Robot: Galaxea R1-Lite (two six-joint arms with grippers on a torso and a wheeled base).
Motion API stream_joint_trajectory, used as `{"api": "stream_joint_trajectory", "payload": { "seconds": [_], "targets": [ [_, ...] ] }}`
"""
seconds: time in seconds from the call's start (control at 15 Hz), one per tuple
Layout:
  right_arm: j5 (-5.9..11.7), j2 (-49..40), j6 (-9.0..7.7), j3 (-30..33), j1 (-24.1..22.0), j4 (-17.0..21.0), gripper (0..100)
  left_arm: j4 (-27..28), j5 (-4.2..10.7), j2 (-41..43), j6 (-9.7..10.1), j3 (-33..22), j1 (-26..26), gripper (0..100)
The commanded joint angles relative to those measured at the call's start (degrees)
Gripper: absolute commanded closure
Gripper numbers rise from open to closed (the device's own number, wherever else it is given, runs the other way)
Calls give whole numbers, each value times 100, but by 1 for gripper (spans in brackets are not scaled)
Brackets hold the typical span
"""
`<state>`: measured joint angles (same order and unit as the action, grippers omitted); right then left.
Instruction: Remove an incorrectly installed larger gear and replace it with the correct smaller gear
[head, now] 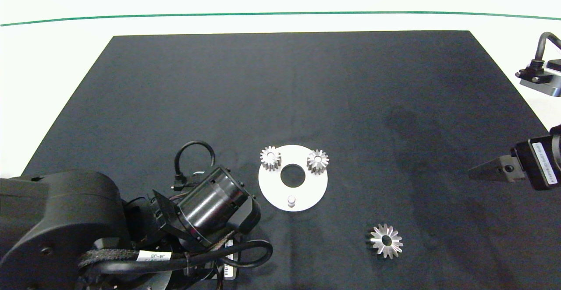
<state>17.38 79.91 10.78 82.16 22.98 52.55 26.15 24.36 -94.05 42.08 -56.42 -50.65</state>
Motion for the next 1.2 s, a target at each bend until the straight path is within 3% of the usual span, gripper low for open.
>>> {"api": "stream_joint_trajectory", "payload": {
  "seconds": [0.07, 0.2, 0.4, 0.6, 0.73, 0.93, 1.13, 1.2],
  "targets": [
    [19, -195, 3, -7, 66, 36, 0, 127, 16, 133, 11, -133, -112, 84],
    [28, -344, -5, -7, 84, 36, 0, 391, 16, 150, -51, -634, -112, 84],
    [37, -520, -5, -7, 154, 27, 0, 1120, 16, 150, -359, -1548, -147, 84],
    [81, -933, -49, 1, 101, 36, 0, 1630, 16, 27, -385, -2242, -366, 84],
    [99, -1171, -67, 19, -30, 36, 0, 1701, 25, -245, -376, -2541, -586, 84],
    [406, -1197, -67, -16, -39, 44, 0, 1701, 34, -720, -376, -2936, -903, 84],
    [415, -1171, -67, -16, -39, 36, 0, 1701, 34, -1063, -403, -3332, -982, 84],
    [415, -1171, -67, -16, -30, 44, 0, 1701, 43, -1203, -710, -3393, -929, 84]
  ]
}}
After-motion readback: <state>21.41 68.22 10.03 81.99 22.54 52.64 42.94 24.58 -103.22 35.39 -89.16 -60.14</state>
